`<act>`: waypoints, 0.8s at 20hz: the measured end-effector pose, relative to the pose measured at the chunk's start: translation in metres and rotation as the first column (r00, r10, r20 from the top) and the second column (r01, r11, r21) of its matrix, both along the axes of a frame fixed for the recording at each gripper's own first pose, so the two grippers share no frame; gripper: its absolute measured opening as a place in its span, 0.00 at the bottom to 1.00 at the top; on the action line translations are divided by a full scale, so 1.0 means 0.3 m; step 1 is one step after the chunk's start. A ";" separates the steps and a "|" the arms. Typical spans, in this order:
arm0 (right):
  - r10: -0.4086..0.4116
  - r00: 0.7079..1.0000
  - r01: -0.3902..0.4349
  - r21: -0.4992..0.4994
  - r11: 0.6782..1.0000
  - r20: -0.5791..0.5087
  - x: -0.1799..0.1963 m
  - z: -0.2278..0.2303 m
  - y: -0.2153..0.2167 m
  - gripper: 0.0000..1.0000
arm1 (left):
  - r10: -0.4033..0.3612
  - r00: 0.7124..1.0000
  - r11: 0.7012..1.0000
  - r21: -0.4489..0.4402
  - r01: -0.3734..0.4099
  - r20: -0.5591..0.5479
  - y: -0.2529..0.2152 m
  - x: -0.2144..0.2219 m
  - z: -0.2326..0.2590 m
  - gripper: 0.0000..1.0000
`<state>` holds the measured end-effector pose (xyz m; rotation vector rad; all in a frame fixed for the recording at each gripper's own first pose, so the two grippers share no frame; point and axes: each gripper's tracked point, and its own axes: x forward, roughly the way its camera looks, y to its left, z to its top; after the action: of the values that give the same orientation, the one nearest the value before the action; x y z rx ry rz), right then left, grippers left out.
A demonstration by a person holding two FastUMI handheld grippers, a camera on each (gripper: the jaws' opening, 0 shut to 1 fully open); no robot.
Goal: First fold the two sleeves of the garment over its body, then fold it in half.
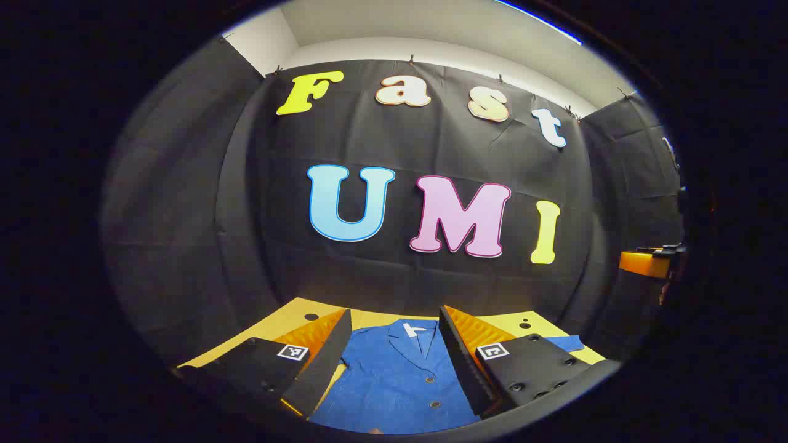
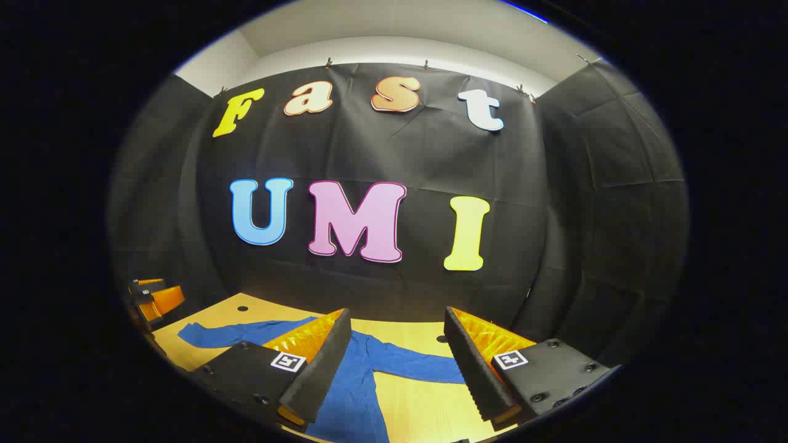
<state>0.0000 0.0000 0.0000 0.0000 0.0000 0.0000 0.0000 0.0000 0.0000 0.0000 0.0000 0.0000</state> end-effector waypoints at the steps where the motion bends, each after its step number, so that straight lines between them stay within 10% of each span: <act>1: 0.000 1.000 0.000 0.005 1.000 -0.002 0.003 0.001 0.000 0.95 | -0.007 1.000 1.000 -0.001 0.007 -0.002 -0.007 -0.003 -0.004 0.82; 16: 0.017 1.000 -0.017 0.013 1.000 -0.019 -0.003 -0.020 0.029 0.89 | 0.028 1.000 1.000 0.008 -0.028 -0.011 0.038 -0.045 -0.002 0.81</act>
<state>-0.0009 0.0087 -0.0061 0.0128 0.0189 0.0171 -0.0136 0.0114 -0.0007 0.0074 0.0114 0.0283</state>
